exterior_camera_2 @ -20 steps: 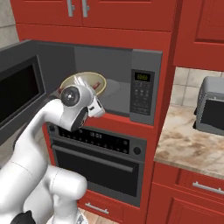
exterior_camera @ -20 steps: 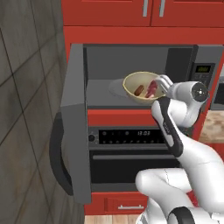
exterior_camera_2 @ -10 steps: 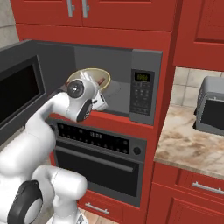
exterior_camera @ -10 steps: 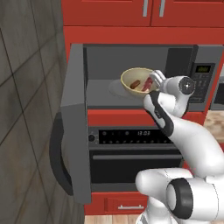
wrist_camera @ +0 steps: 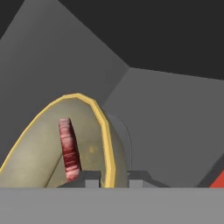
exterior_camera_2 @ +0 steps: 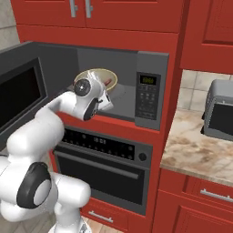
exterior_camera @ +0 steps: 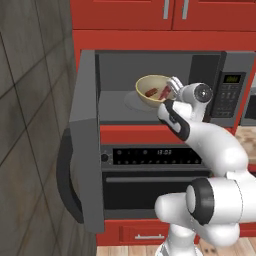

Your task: Place the bowl containing the hot dog and steak in the microwave. Close the microwave door and press the start button to microwave the meal.

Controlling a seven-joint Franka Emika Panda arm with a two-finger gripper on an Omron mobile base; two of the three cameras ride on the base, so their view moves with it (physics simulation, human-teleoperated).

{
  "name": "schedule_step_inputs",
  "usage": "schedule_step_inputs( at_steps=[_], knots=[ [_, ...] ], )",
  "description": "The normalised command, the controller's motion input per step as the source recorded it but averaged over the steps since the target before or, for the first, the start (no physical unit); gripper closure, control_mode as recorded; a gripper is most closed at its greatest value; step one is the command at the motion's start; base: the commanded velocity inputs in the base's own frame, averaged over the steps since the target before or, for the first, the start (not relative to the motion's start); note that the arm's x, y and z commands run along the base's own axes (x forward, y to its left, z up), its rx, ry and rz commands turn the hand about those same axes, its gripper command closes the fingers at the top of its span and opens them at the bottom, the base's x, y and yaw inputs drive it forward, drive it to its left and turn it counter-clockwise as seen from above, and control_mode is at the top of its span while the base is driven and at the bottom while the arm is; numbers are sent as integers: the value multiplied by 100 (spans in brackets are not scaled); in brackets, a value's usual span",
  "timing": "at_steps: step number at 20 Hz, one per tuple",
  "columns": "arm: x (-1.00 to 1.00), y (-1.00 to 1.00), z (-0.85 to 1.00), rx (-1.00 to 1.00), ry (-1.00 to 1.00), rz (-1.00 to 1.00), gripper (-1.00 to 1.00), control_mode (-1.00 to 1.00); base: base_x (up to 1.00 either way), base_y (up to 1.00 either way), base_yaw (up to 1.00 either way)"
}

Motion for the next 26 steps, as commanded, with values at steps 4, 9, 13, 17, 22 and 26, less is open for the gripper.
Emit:
schedule_step_inputs(
  at_steps=[4, 9, 13, 17, 22, 26],
  knots=[
    [30, 0, -13, 2, 5, 0, 100, -100, 0, 0, 0],
    [34, 0, -22, 0, 5, 0, 100, -100, 0, 0, 0],
    [39, 0, -32, 0, 5, 0, 100, -100, 0, 0, 0],
    [38, 0, -35, 0, 1, 0, 100, -100, 0, 0, 0],
    [43, 0, -15, 0, 0, 0, 100, -100, 0, 0, 0],
    [36, 0, 0, 0, 0, 0, 100, -100, 0, 0, 0]
  ],
)
